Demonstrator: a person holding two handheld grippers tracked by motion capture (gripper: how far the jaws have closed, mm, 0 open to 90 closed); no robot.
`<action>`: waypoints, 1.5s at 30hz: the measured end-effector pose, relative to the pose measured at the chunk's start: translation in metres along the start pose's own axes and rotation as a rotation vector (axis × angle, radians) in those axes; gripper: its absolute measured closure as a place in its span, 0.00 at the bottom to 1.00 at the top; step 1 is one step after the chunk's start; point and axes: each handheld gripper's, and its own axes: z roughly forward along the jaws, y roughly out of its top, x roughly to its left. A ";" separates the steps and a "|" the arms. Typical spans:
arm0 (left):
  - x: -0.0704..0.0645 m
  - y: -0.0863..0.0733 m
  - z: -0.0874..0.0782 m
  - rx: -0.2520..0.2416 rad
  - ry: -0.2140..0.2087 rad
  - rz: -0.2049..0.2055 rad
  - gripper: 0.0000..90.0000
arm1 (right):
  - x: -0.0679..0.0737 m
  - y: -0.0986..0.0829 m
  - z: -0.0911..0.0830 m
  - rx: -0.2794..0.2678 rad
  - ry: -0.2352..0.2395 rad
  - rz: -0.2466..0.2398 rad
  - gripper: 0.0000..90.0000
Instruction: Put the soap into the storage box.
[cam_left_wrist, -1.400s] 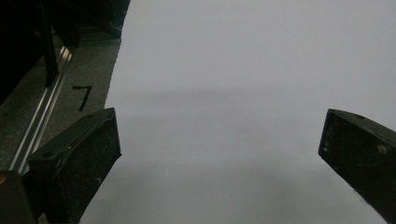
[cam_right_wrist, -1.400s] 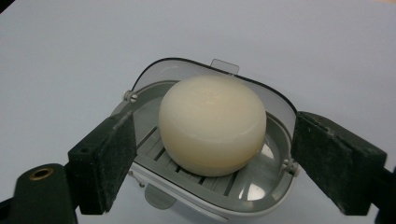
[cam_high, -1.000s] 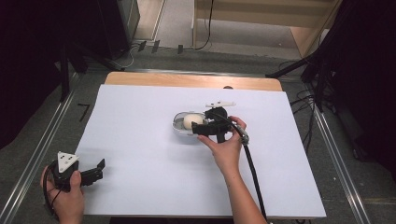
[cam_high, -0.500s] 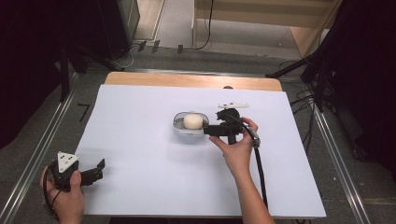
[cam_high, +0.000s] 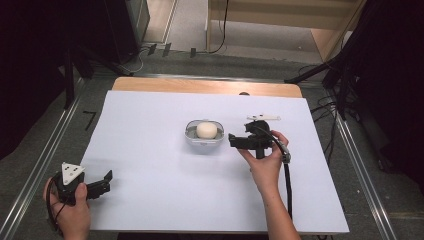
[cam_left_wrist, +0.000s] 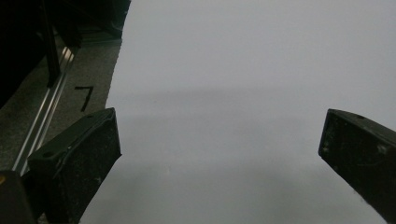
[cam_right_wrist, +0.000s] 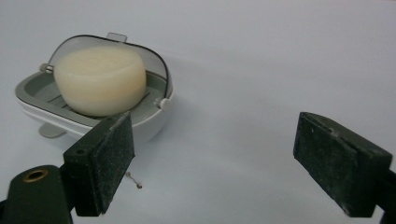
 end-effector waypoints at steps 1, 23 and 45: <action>0.000 0.000 0.000 0.001 0.002 0.001 0.00 | -0.002 -0.001 -0.001 -0.001 0.001 0.006 0.15; 0.000 0.000 0.000 -0.003 -0.001 -0.003 0.00 | -0.049 -0.033 -0.020 -0.026 -0.032 0.049 0.14; 0.000 0.000 0.000 -0.004 0.002 -0.002 0.00 | -0.088 -0.072 -0.039 -0.074 -0.014 0.095 0.00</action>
